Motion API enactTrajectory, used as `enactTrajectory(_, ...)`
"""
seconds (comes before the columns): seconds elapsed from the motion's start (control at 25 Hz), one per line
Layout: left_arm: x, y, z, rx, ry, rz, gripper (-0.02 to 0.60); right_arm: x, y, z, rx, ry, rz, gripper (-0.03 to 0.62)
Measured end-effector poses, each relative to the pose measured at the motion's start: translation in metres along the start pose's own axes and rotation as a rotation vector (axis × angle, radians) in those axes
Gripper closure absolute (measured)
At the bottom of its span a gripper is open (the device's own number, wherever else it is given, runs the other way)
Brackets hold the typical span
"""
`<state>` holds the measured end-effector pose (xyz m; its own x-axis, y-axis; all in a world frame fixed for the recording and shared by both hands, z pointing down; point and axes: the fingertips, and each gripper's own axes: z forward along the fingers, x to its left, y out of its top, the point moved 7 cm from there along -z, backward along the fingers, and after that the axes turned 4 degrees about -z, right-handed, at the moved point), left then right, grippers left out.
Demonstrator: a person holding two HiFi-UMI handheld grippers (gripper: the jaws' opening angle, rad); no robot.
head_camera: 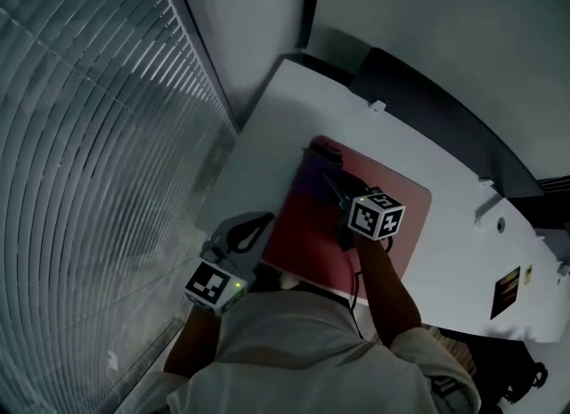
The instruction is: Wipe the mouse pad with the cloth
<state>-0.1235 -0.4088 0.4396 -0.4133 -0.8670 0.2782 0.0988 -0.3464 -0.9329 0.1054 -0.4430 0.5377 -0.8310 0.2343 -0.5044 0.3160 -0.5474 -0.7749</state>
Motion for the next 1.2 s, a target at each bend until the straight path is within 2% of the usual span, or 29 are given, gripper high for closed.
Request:
enactTrajectory(0.2, 0.029, -0.006, 0.004, 0.019, -0.008, -0.044, 0.581, -0.027, -0.014, 0.071, 0.107, -0.018, 0.089, 0.548)
enactTrajectory(0.4, 0.040, -0.005, 0.011, 0.015, -0.033, -0.052, 0.581, -0.060, -0.022, 0.090, 0.193, -0.135, 0.138, 0.548)
enactTrajectory(0.56, 0.034, -0.003, 0.015, 0.013, -0.053, -0.050, 0.581, -0.075, -0.028, 0.072, 0.217, -0.212, 0.139, 0.548)
enactTrajectory(0.84, 0.007, 0.004, 0.028, 0.009, -0.074, -0.032, 0.581, -0.103, -0.037, 0.027, 0.226, -0.285, 0.143, 0.548)
enactTrajectory(1.2, -0.064, 0.010, 0.050, 0.012, -0.092, 0.004, 0.581, -0.142, -0.050, -0.067, 0.210, -0.349, 0.175, 0.548)
